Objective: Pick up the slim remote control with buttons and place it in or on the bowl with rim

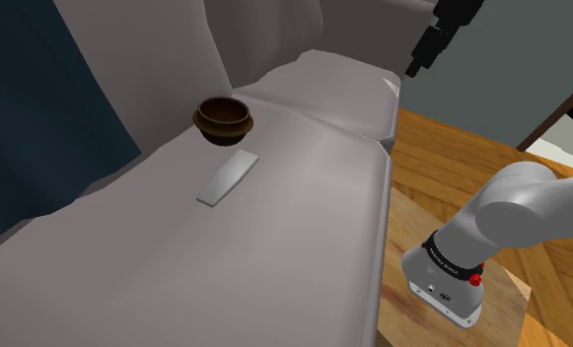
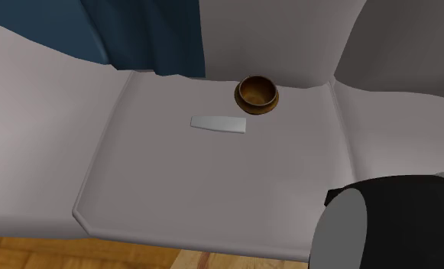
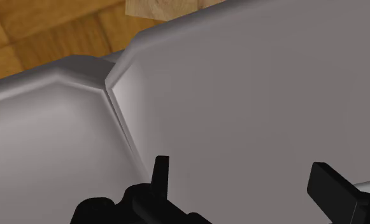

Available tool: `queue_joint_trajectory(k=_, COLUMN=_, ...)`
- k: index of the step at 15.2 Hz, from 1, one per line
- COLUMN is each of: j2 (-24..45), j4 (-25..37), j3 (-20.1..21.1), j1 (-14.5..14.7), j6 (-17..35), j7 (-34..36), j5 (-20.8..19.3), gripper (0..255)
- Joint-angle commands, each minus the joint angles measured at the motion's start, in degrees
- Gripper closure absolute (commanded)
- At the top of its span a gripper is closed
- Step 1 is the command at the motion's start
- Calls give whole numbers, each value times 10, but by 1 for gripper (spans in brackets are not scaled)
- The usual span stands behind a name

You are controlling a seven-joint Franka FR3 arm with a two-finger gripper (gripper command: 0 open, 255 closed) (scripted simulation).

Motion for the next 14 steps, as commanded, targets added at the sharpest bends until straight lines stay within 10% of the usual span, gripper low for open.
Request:
queue_joint_trajectory(k=1, j2=0, j4=0, j3=0, j1=0, j6=0, j7=0, j5=0, gripper=0)
queue_joint_trajectory(k=14, j2=13, j4=-97, j3=193, j1=-9, j6=92, j7=345, j5=134, gripper=0)
